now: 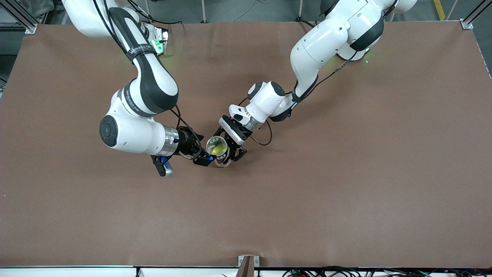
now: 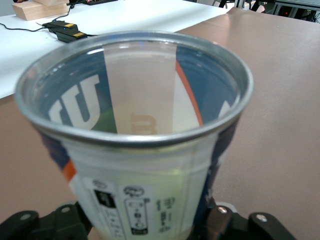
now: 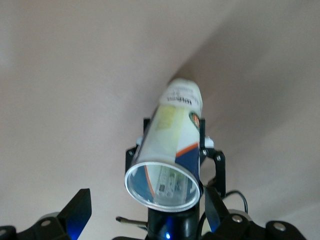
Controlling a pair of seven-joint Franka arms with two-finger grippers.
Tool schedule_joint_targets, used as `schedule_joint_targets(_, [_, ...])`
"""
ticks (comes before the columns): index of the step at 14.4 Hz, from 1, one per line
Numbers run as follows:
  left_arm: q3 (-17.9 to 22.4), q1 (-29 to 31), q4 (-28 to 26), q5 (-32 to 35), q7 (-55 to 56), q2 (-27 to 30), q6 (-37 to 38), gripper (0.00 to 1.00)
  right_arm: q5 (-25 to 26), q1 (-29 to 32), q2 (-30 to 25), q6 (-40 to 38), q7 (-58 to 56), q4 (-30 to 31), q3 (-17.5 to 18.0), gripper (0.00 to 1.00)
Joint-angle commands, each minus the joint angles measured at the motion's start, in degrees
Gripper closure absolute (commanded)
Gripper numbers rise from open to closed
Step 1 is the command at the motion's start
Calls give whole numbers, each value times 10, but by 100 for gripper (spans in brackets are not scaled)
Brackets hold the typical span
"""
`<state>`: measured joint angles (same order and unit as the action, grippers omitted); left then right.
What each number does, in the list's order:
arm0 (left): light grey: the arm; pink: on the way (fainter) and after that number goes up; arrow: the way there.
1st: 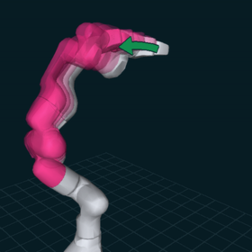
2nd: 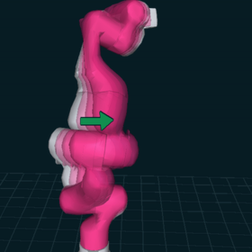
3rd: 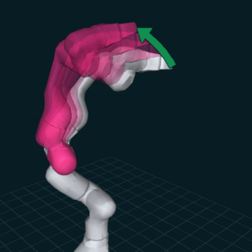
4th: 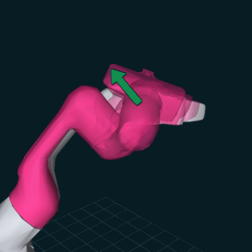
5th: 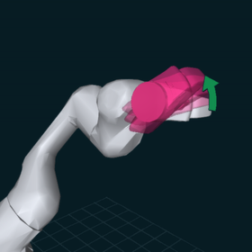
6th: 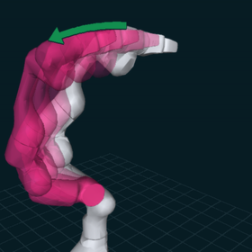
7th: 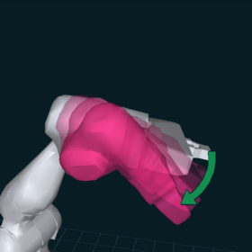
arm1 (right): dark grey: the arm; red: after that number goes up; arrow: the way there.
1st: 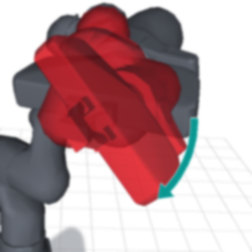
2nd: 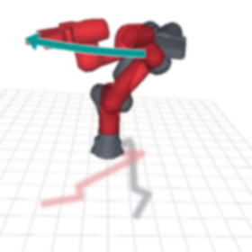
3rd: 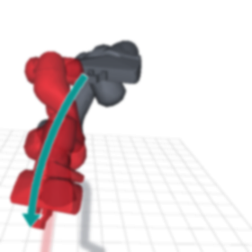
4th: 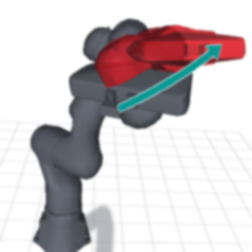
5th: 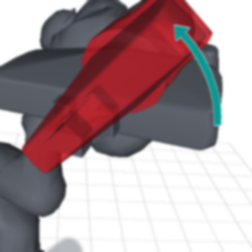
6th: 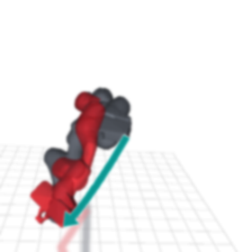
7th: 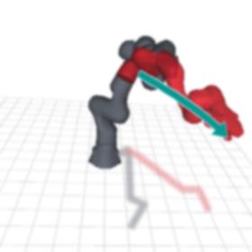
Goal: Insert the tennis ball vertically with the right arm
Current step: 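Drop the second ball into the can and withdraw the right gripper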
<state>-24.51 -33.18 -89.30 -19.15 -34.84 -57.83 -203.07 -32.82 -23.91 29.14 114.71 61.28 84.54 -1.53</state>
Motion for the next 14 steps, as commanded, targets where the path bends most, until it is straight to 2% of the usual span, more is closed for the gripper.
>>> schedule_joint_targets(1, [2,2,-3,3,-2,-3,-4,14,59,32,0,-33,-76,-17,2,0])
schedule_joint_targets(4, [2,3,-6,2,-1,0,-4,0,121,79,-10,-92,-241,-18,1,0])
schedule_joint_targets(7, [2,4,-19,-3,0,7,-1,0,192,116,-31,-149,-363,-20,1,0])
schedule_joint_targets(10, [2,11,-60,-4,0,25,9,0,241,136,-50,-196,-451,-21,0,0])
schedule_joint_targets(14, [2,40,-105,-4,0,64,73,0,301,163,-87,-256,-546,-21,0,0])
